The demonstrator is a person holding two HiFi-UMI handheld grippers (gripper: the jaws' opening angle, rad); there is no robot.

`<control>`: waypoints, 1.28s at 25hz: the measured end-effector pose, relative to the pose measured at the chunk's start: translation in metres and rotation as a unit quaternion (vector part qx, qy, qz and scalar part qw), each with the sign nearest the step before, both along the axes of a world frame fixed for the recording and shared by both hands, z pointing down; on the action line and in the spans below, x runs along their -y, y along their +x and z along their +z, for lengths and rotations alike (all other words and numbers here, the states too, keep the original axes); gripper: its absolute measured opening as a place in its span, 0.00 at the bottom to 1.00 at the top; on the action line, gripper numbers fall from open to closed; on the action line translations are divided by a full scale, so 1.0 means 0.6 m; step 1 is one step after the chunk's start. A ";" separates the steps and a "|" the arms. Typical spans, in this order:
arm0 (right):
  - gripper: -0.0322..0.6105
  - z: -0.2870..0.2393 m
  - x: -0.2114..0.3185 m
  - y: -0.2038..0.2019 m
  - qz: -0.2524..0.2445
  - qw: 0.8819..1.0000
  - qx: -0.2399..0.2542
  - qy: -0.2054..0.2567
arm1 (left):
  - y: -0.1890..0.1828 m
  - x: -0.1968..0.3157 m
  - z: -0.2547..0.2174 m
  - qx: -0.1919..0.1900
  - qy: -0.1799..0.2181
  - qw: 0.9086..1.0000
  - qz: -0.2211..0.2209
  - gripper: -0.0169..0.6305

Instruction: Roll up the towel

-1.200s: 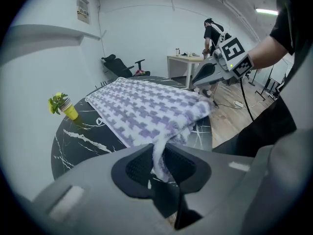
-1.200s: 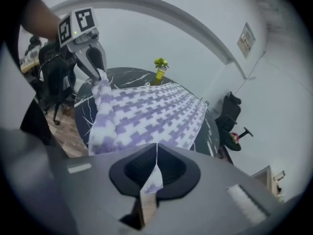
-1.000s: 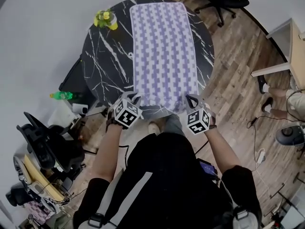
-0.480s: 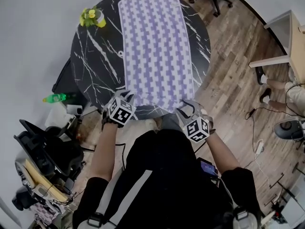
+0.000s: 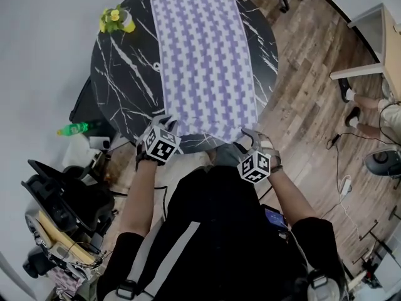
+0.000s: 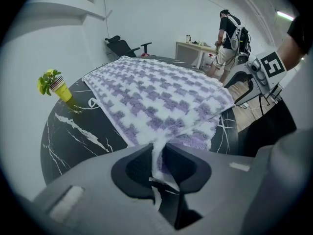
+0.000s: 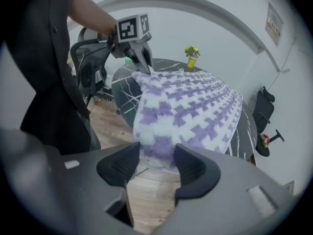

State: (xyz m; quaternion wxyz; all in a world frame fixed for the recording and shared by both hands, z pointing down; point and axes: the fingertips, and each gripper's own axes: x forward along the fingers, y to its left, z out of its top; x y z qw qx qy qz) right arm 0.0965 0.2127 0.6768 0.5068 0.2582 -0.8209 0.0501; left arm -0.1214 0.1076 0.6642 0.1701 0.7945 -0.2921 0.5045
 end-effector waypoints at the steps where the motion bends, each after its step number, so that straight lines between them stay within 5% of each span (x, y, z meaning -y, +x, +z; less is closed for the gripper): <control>1: 0.40 0.006 0.003 0.001 0.000 1.000 -0.014 0.006 | 0.001 -0.001 0.001 0.001 0.000 1.000 0.001 0.15; 7: 0.14 -0.020 0.027 0.015 0.013 1.000 -0.012 -0.007 | -0.001 0.006 -0.008 0.005 0.010 1.000 0.010 0.15; 12: 0.11 -0.067 0.073 0.038 0.044 0.999 0.012 -0.013 | -0.002 0.007 -0.031 -0.016 0.007 1.000 0.003 0.15; 19: 0.11 -0.089 0.145 0.030 -0.014 0.997 0.023 -0.069 | -0.004 0.042 -0.059 -0.032 0.000 0.999 -0.010 0.15; 25: 0.12 -0.088 0.233 0.042 -0.031 0.996 0.020 -0.078 | 0.000 0.093 -0.055 -0.011 -0.010 1.000 -0.005 0.17; 32: 0.18 -0.060 0.296 0.058 0.003 0.992 0.049 -0.116 | -0.002 0.170 -0.048 0.005 -0.014 1.000 -0.028 0.23</control>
